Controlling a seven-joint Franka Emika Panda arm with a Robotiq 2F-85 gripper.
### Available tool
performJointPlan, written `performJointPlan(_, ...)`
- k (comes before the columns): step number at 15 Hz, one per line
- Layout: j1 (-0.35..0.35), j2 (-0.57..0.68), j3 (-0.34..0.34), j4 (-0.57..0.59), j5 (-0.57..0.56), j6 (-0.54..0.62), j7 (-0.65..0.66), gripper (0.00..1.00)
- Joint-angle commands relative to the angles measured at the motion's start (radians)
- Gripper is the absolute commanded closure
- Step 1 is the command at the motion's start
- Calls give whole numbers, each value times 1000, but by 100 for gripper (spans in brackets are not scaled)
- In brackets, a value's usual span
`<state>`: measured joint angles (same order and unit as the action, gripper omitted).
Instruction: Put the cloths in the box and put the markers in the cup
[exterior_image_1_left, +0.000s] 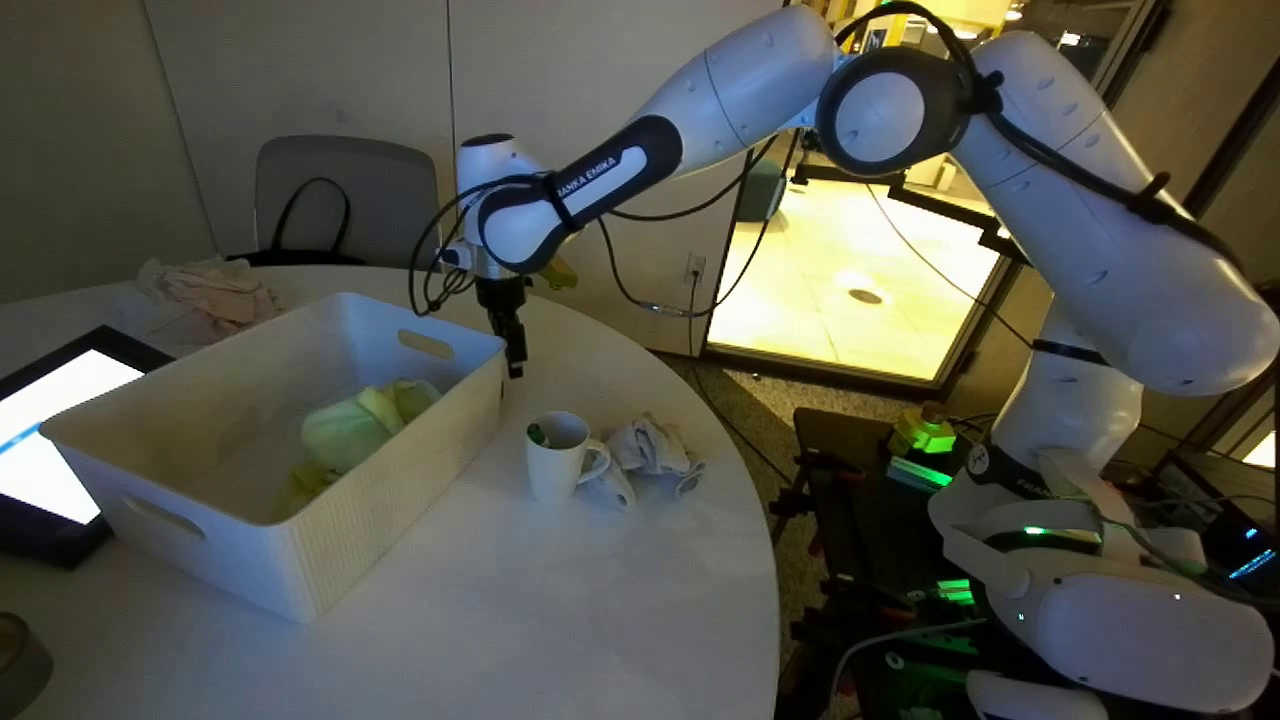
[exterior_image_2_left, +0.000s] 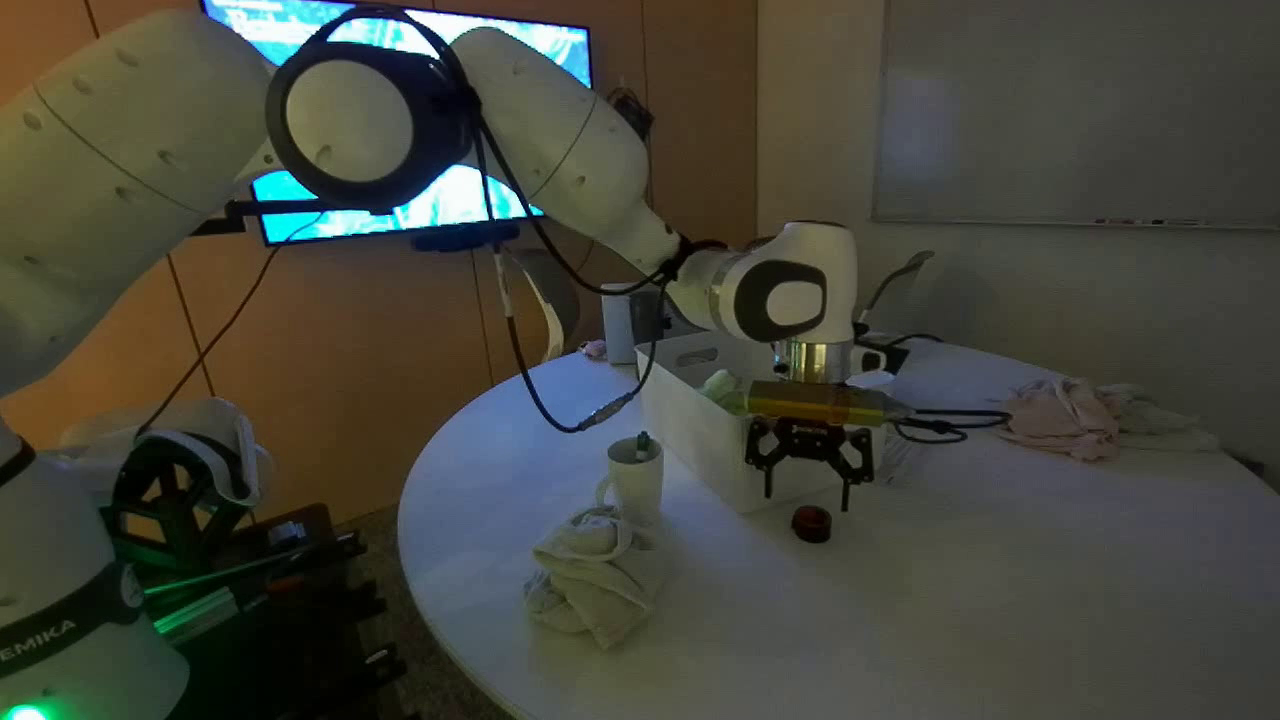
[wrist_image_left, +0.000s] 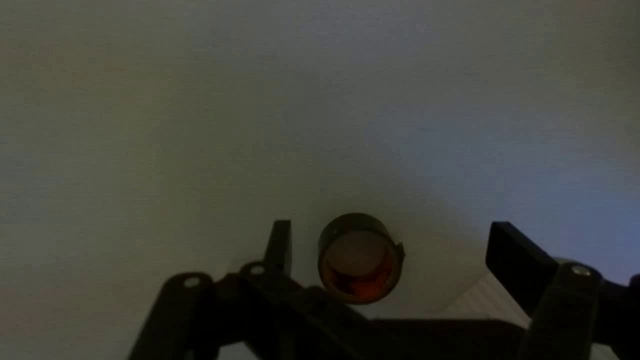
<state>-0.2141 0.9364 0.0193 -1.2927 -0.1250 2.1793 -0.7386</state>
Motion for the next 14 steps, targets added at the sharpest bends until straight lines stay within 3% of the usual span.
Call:
performJointPlan(1, 2, 75, 1, 127, 9, -74, 0, 0)
performJointPlan(14, 7, 186, 12, 268, 12, -170, -6, 0)
